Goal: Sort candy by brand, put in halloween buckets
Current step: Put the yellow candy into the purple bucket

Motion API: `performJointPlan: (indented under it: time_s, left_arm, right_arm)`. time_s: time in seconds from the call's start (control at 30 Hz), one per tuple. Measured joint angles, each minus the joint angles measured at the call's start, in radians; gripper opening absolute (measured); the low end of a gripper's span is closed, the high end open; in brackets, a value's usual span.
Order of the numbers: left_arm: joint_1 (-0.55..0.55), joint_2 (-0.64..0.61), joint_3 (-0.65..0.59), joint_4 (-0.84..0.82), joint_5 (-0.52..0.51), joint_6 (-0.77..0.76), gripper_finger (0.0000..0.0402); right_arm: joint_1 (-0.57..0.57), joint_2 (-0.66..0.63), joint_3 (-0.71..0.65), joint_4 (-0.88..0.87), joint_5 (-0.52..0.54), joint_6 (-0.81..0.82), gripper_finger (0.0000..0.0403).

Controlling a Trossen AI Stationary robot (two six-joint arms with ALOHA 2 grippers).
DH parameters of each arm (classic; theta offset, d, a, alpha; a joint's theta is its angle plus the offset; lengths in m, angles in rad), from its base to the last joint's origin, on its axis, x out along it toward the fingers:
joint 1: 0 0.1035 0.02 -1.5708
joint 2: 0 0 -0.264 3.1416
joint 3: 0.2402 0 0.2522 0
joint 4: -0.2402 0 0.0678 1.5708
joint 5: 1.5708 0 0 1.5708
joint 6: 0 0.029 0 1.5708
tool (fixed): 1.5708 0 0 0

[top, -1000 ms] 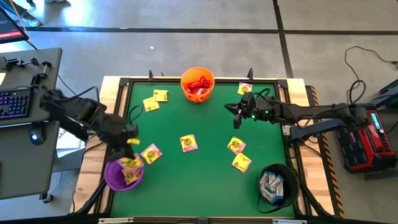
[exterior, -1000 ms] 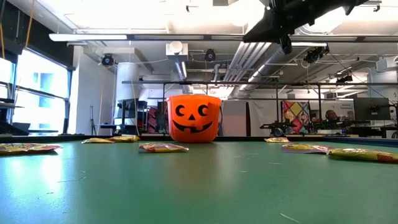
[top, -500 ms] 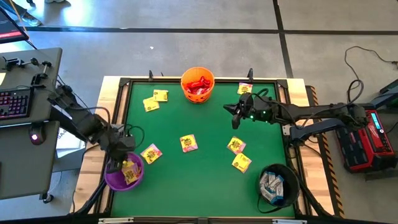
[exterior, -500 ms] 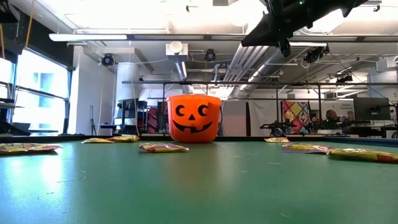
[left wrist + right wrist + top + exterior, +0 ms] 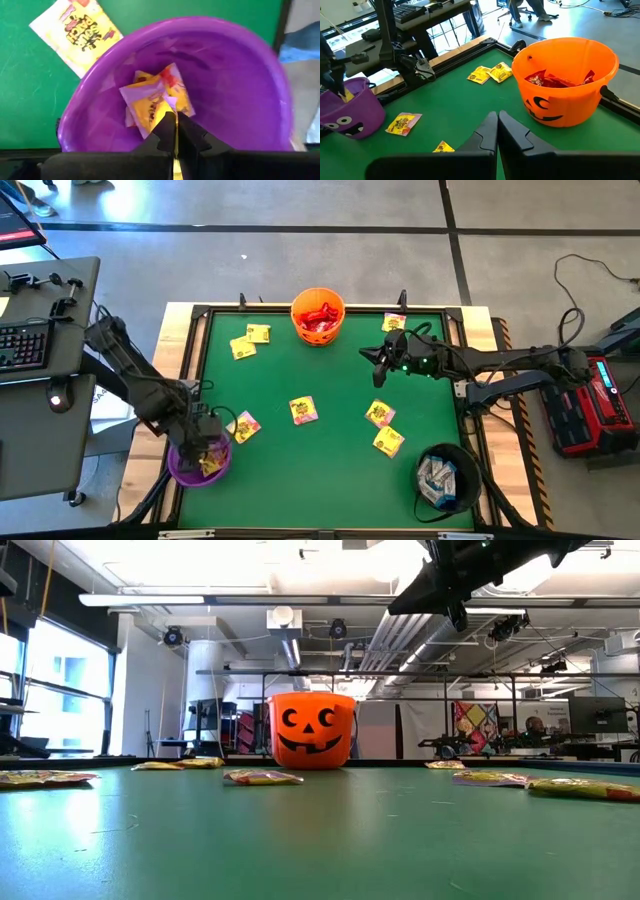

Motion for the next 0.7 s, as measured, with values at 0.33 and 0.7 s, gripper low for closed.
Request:
performJointPlan:
  time_s: [0.33, 0.7]
  left_arm:
    - [-0.004, 0.095, -0.008, 0.002, -0.029, 0.025, 0.0000]
    - [-0.004, 0.191, 0.001, -0.001, 0.055, 0.038, 0.0013]
  right_arm:
    - [0.000, 0.000, 0.000, 0.000, 0.000, 0.000, 0.0000]
    - [0.000, 0.000, 0.000, 0.000, 0.000, -0.006, 0.0000]
